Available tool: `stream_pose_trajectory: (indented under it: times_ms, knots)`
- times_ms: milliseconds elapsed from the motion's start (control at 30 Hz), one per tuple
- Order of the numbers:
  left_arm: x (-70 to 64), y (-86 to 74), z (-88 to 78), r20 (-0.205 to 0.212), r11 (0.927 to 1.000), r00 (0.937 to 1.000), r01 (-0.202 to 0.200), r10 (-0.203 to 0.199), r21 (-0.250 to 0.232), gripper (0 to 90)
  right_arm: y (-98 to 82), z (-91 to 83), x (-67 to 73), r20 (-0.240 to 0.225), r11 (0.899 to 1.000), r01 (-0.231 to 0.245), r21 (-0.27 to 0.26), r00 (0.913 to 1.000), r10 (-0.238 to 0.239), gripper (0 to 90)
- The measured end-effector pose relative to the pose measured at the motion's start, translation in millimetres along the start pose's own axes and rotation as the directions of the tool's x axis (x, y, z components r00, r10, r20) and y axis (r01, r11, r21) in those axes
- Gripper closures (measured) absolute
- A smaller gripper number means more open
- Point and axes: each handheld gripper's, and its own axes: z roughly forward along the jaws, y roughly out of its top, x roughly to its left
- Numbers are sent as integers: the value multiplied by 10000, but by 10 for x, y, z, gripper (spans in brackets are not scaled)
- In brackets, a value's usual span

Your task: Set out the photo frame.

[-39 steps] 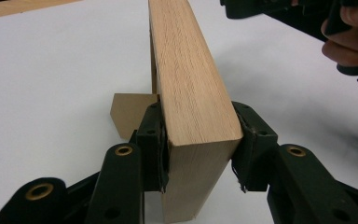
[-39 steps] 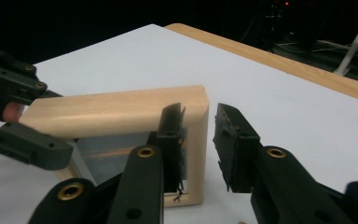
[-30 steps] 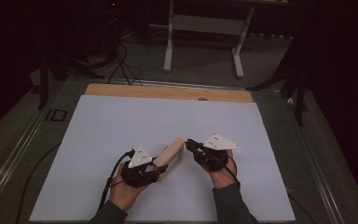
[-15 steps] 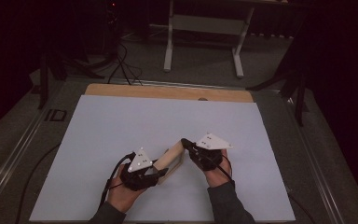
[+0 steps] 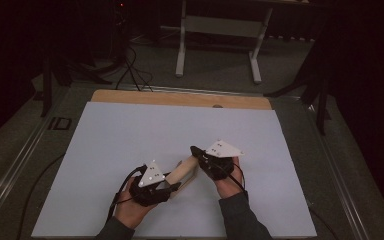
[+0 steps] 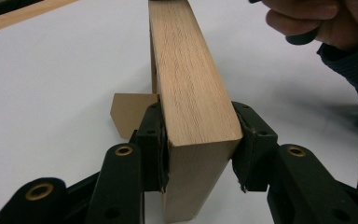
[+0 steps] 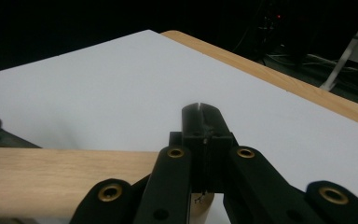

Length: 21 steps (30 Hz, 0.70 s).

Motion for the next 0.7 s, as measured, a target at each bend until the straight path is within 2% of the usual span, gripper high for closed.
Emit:
stream_pose_trajectory:
  times_ms: [333,467,700]
  knots:
    - [-8,1,-2,-33,9998,9998,-174,174,29,599,-20,40,10,41,9999,47,143,10000,-48,898]
    - [3,0,-5,-339,9998,9993,-168,170,64,595,-19,33,7,56,9998,32,172,10000,-33,898]
    - [86,-20,-21,-754,9999,9970,157,-153,49,567,-25,8,-11,108,9998,-7,215,9999,4,898]
